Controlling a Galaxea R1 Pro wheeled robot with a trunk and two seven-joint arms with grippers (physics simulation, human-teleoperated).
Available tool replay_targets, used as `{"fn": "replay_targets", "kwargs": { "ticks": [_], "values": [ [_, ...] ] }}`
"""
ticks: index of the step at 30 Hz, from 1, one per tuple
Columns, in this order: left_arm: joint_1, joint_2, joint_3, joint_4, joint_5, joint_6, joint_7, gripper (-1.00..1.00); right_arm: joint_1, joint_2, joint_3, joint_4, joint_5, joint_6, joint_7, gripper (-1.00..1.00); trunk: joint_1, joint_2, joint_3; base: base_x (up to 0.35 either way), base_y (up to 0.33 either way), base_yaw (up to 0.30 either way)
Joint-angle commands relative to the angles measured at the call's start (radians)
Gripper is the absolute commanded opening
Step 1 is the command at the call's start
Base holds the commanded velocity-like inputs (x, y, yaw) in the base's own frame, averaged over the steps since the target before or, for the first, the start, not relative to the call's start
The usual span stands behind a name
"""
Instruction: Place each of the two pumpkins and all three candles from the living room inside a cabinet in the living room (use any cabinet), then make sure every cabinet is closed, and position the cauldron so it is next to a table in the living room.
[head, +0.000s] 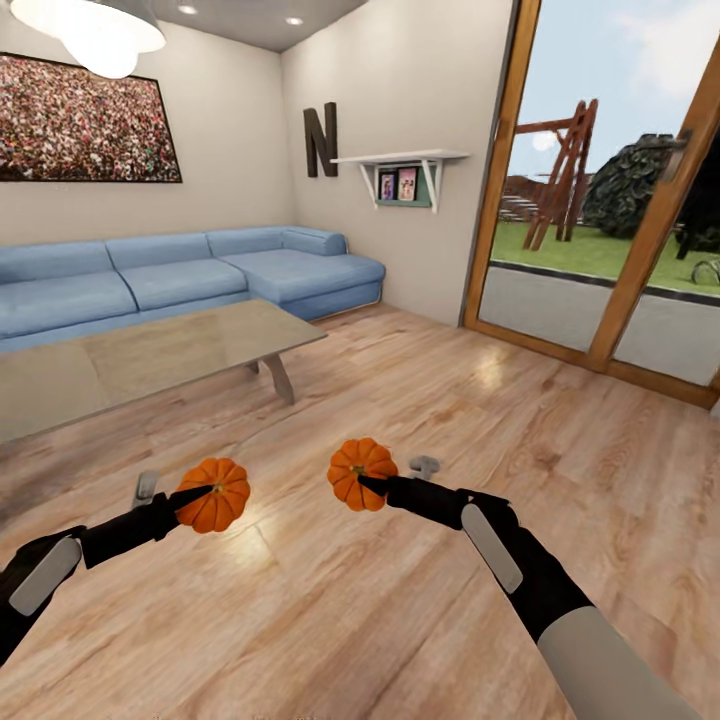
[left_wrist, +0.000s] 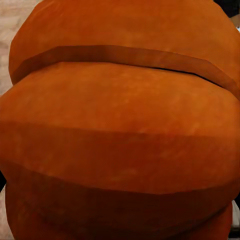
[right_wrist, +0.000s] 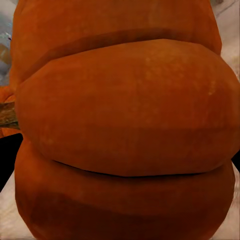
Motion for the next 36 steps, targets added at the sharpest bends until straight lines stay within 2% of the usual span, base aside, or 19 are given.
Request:
{"fn": "replay_targets", "kwargs": {
  "ticks": [1,36],
  "values": [
    [0.0,0.0,0.001,0.0,0.007,0.003,-0.001,-1.0,0.0,0.0,0.0,-0.001,-0.007,0.0,0.0,-1.0,0.0,0.0,0.0,0.0,0.0,0.293],
    [0.0,0.001,0.001,0.0,0.008,0.002,-0.002,-1.0,0.0,0.001,0.0,0.002,-0.009,0.0,0.0,-1.0,0.0,0.0,0.0,0.0,0.0,0.293]
  ]
}}
